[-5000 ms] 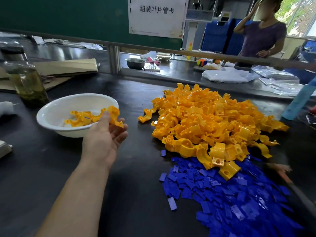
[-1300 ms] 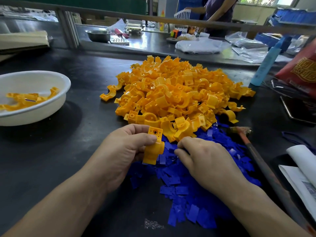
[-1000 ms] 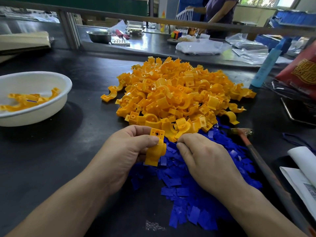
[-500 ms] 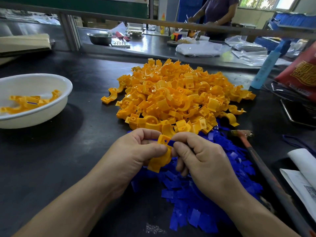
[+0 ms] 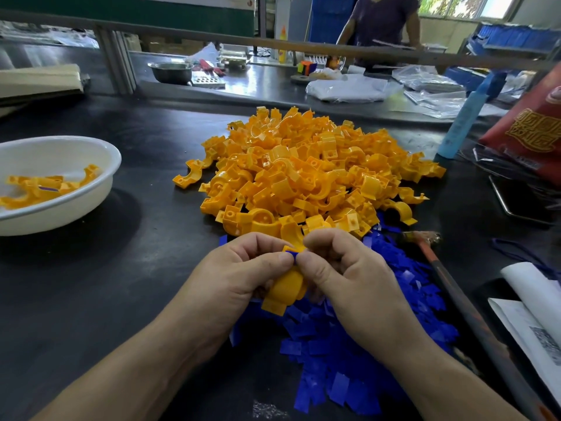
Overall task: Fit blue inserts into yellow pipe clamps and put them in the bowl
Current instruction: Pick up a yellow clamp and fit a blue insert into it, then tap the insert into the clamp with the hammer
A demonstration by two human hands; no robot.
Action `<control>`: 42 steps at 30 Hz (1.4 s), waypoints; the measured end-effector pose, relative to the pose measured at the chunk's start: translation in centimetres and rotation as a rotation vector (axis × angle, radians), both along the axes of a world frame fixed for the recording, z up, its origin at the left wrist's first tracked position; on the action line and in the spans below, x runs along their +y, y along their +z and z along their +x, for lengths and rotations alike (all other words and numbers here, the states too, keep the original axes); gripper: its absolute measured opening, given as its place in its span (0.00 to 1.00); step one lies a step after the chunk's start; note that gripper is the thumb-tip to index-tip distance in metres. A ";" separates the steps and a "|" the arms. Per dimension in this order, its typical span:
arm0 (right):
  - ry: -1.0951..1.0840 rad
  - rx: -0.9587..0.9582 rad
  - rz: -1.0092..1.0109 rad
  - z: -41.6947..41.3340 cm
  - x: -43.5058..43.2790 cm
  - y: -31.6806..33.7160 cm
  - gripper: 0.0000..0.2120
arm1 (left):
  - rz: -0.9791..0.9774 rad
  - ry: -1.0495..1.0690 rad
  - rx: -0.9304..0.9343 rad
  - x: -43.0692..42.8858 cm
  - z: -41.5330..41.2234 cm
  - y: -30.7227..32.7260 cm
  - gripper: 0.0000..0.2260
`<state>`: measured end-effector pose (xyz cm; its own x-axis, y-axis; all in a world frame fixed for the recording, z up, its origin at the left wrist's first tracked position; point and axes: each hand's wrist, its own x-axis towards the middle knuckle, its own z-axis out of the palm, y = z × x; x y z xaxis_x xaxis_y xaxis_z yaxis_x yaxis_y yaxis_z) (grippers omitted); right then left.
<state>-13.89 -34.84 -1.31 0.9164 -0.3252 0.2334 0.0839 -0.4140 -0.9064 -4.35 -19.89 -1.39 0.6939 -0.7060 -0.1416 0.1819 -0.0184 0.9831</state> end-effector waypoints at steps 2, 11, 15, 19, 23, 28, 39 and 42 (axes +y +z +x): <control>0.058 0.010 0.115 0.0 -0.1 -0.1 0.09 | -0.004 0.014 -0.002 0.0 -0.1 -0.1 0.16; 0.103 -0.011 0.248 -0.1 -0.2 0.0 0.08 | -0.024 0.032 -0.016 -0.1 -0.2 -0.2 0.16; 0.093 -0.030 0.242 -0.1 -0.1 0.0 0.08 | -0.023 0.028 -0.022 0.0 -0.1 -0.2 0.16; 0.093 -0.051 0.234 -0.2 0.0 0.1 0.07 | -0.021 0.014 -0.045 0.1 -0.1 -0.1 0.13; 0.101 -0.091 0.202 -0.3 0.1 0.1 0.07 | -0.009 0.031 -0.117 0.2 -0.2 0.1 0.09; 0.001 -0.100 -0.074 -0.3 0.5 0.1 0.13 | 0.046 0.061 -0.153 0.7 0.4 1.1 0.12; -0.556 0.248 -0.811 -4.0 -7.8 3.4 0.16 | 0.787 0.262 -0.549 4.3 6.5 0.6 0.05; -0.605 0.509 -0.964 -6.6 -9.9 2.0 0.19 | 0.854 0.231 -0.580 4.7 7.1 0.5 0.06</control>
